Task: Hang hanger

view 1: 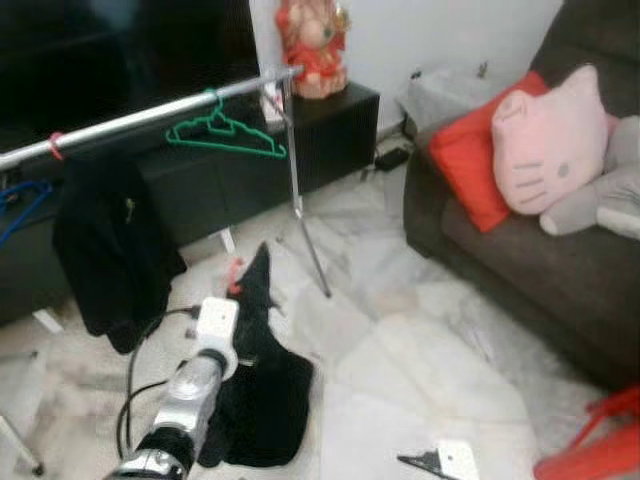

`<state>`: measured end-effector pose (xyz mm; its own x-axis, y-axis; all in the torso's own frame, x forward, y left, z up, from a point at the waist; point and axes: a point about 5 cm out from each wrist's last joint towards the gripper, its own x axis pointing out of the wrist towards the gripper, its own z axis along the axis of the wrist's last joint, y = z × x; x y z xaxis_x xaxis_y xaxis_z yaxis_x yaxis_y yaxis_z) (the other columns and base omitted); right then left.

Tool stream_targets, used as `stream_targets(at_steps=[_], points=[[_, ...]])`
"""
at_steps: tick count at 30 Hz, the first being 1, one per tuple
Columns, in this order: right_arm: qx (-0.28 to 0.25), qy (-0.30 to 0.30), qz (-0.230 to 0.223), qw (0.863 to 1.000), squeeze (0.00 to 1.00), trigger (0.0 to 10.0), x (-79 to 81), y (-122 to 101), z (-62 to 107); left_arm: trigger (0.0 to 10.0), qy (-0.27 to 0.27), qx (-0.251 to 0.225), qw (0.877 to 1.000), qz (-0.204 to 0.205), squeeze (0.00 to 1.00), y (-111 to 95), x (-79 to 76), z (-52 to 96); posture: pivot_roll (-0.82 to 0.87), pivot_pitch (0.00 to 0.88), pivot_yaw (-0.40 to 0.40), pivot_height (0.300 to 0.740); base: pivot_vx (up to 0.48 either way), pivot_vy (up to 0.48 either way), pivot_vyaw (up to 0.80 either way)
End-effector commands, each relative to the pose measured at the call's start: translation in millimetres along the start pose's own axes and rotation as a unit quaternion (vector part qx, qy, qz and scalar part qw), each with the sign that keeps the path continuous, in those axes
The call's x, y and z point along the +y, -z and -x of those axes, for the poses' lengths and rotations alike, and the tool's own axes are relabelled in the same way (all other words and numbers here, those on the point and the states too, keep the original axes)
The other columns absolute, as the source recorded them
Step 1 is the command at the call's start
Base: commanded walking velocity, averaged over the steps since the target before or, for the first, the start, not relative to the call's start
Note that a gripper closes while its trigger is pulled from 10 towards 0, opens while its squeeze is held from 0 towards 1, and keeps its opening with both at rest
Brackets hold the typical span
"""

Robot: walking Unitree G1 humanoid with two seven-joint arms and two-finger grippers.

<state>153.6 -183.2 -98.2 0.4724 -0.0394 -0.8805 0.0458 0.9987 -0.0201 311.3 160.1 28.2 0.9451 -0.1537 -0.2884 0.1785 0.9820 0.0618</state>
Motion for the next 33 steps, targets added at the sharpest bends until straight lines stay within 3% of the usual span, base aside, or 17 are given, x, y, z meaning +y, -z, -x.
stream_targets(at_steps=[1, 10, 33], points=[[-0.003, -0.013, 0.003, 1.0, 0.0, 10.0, 11.1, -3.2, -1.0, 10.0, -0.022, -0.018, 1.0, -0.001, 0.0, -7.2, 13.6, 0.5, -0.11, 0.0, 0.026, 0.727, 0.48, 0.0, 0.0], [0.0, -0.014, 0.018, 1.0, 0.0, 10.0, 7.3, -2.7, -0.8, 10.0, -0.018, -0.019, 1.0, 0.004, 0.0, -7.9, 7.5, -1.1, -0.12, 0.0, 0.02, 0.727, 0.48, 0.0, 0.0], [-0.001, -0.019, 0.035, 0.999, 0.0, 10.0, 5.9, -4.3, -0.8, 10.0, -0.035, -0.009, 0.999, 0.015, 0.0, -3.1, 10.2, 0.7, -0.11, 0.0, 0.014, 0.727, 0.48, 0.0, 0.0]])
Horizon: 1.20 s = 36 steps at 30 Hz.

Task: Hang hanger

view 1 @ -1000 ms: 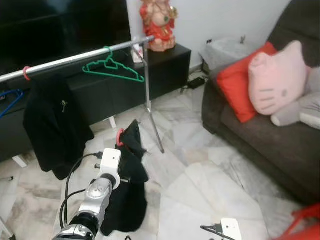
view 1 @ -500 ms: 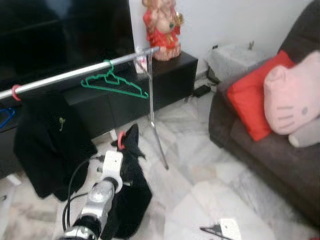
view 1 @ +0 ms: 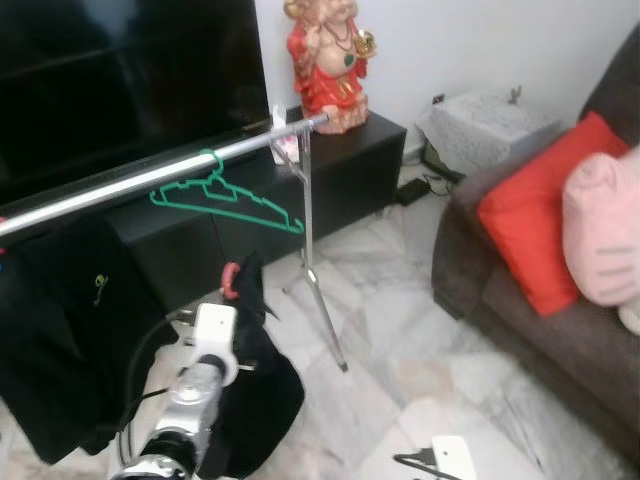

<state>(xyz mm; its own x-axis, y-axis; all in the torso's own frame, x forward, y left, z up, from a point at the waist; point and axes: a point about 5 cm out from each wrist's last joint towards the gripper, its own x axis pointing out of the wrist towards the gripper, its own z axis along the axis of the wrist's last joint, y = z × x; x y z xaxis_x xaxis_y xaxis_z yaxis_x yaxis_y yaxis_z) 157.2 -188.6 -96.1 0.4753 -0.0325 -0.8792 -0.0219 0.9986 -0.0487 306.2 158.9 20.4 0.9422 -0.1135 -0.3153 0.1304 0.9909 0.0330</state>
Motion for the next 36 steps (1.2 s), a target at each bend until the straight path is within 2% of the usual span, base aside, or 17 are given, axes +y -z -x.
stream_targets(at_steps=[1, 9, 18, 27, 29, 36], points=[[0.0, -0.016, -0.001, 1.0, 0.0, 10.0, 11.2, -1, -0.8, 10.0, -0.016, -0.025, 1.0, -0.005, 0.0, -12, 12.1, -1.7, -0.11, 0.0, 0.014, 0.727, 0.48, 0.0, 0.0], [-0.003, -0.016, 0.007, 1.0, 0.0, 10.0, 10.0, -2, -0.8, 10.0, -0.018, -0.024, 1.0, -0.003, 0.0, -9, 10.2, -0.3, -0.11, 0.0, 0.015, 0.727, 0.0, 0.0, 0.0], [0.001, -0.016, 0.02, 1.0, 0.0, 10.0, 8.7, -1, -0.7, 10.0, -0.036, -0.017, 0.999, 0.001, 0.0, -4, 14.4, 3.1, -0.11, 0.0, 0.009, 0.727, 0.0, 0.0, 0.77], [0.002, -0.009, 0.011, 1.0, 0.0, 10.0, 5.5, -1, -0.5, 10.0, -0.048, -0.011, 0.998, -0.027, 0.0, -3, 15.4, 3.5, -0.11, 0.0, 0.009, 0.727, 0.0, 0.0, 0.71], [0.003, -0.003, -0.003, 1.0, 0.0, 10.0, 4.7, 0, -0.5, 10.0, -0.047, -0.011, 0.998, -0.031, 0.0, -2, 14.8, 3.4, -0.11, 0.0, 0.01, 0.727, 0.0, -0.274, 0.0], [0.003, 0.002, -0.005, 1.0, 0.0, 10.0, 4.0, 0, -0.5, 10.0, -0.035, -0.009, 0.999, -0.039, 0.0, -2, 10.8, 3.4, -0.11, 0.0, 0.011, 0.727, 0.0, -0.368, 0.0]])
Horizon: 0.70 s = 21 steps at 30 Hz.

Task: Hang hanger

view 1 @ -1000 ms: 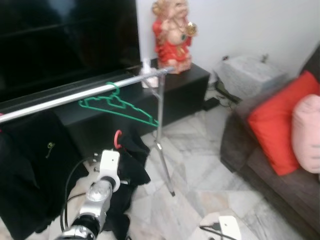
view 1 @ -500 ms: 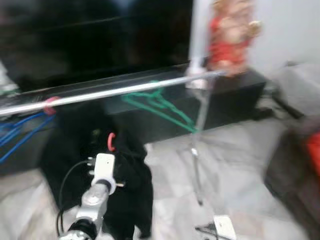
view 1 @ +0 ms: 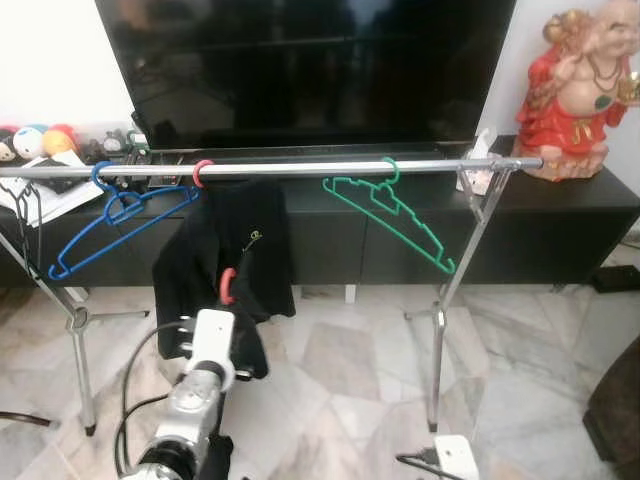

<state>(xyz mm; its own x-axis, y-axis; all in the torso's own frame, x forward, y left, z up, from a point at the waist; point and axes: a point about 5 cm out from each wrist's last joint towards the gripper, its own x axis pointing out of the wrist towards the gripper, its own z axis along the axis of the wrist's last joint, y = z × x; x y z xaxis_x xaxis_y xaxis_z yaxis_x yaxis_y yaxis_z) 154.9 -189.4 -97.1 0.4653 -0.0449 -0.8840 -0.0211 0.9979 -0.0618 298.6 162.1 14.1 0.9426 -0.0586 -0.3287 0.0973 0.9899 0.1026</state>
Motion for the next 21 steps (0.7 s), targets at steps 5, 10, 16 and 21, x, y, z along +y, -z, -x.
stream_targets(at_steps=[5, 10, 16, 21], points=[[-0.002, -0.005, -0.005, 1.0, 0.0, 10.0, 4.6, -2.4, -0.6, 10.0, -0.01, -0.018, 1.0, -0.012, 0.0, -9.3, 9.1, -2.1, -0.11, 0.0, 0.01, 0.727, 0.0, -0.439, 0.0], [-0.002, -0.005, -0.001, 1.0, 0.0, 10.0, 4.6, -2.2, -0.6, 10.0, -0.015, -0.016, 1.0, -0.015, 0.0, -8.5, 9.8, -2.0, -0.11, 0.0, 0.01, 0.727, 0.0, -0.429, 0.0], [-0.002, -0.006, 0.0, 1.0, 0.0, 10.0, 4.8, -2.0, -0.5, 10.0, -0.026, -0.02, 0.999, -0.008, 0.0, -9.3, 12.4, -2.0, -0.11, 0.0, 0.009, 0.727, 0.0, -0.046, 0.0], [0.0, -0.009, -0.002, 1.0, 0.0, 10.0, 5.1, -1.6, -0.5, 10.0, -0.026, -0.018, 0.999, 0.003, 0.0, -9.2, 11.9, -2.0, -0.11, 0.0, 0.008, 0.727, 0.0, 0.0, 0.0]])
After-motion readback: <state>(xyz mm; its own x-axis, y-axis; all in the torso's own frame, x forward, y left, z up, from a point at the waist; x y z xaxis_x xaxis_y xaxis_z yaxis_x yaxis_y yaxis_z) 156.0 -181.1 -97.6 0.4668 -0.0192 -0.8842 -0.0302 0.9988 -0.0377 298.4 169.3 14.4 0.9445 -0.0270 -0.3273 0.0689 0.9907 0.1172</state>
